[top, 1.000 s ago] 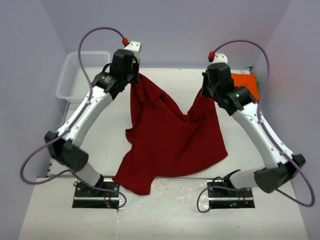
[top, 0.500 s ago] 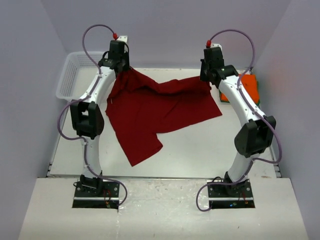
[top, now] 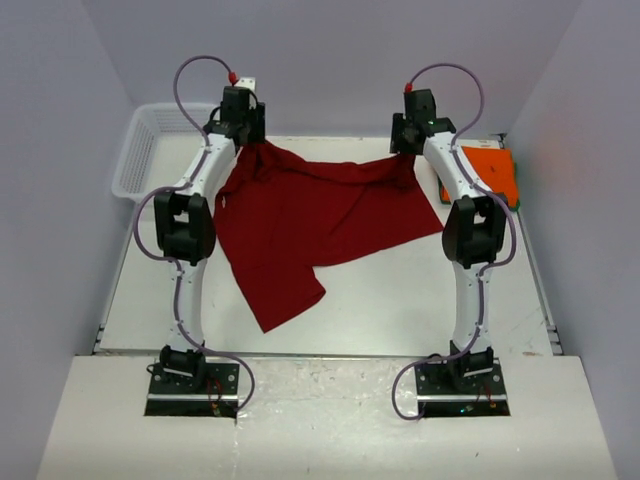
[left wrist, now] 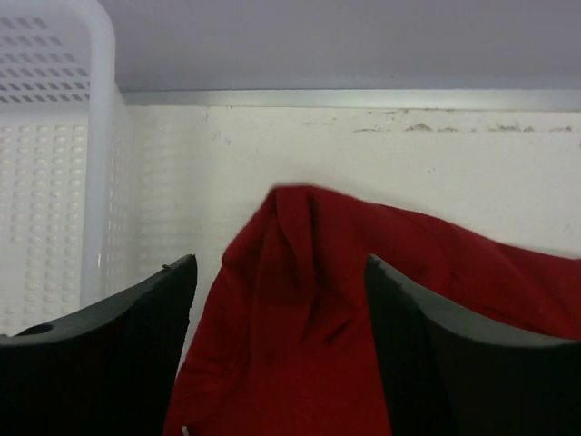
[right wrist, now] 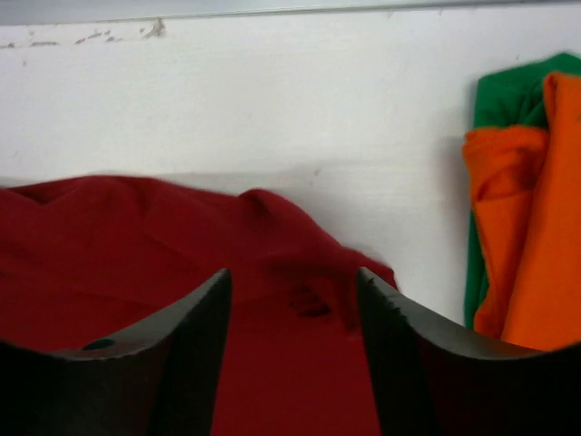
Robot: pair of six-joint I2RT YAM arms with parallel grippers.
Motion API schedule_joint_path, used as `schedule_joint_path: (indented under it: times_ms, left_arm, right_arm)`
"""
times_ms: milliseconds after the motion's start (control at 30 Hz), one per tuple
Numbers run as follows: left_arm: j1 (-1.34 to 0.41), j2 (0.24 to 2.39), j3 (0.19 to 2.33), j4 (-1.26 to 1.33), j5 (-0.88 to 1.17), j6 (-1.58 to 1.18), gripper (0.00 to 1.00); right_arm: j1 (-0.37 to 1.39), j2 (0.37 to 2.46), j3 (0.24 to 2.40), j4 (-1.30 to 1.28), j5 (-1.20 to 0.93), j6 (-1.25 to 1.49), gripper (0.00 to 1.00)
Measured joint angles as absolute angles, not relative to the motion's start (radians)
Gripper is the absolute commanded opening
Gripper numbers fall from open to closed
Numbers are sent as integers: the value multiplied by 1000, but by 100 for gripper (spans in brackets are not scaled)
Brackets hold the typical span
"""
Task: Fold and stack the t-shirts
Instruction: Flatten out the tshirt
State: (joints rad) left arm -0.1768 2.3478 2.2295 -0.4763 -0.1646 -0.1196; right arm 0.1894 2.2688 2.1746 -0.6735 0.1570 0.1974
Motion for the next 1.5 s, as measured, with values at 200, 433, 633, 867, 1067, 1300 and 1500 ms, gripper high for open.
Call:
schedule_joint_path:
  times_ms: [200, 433, 633, 867, 1067, 1300, 1500]
  left_arm:
    - [-195, 2281, 2098, -399, -275, -140, 100]
    - [-341, 2065, 2046, -458, -410, -155, 93]
    - [-510, 1815, 1907, -442, -311, -213, 50]
    - [-616, 1925, 1811, -305, 42, -233, 0]
    - [-719, 2225, 1860, -234, 257, -257, 0]
    - [-781, 2408, 1920, -202, 376, -304, 0]
    - [-781, 2418, 1922, -182, 371, -308, 0]
  right_arm:
    - [150, 2305, 2240, -687, 167, 183, 82]
    - [94, 2032, 1903, -733, 183, 221, 68]
    - [45, 1888, 1721, -745, 173, 259, 32]
    - [51, 1836, 1507, -715, 147, 306, 0]
    - [52, 1744, 1443, -690, 136, 315, 0]
    - [52, 1706, 1442, -665, 134, 315, 0]
    - [52, 1721, 1442, -664, 124, 315, 0]
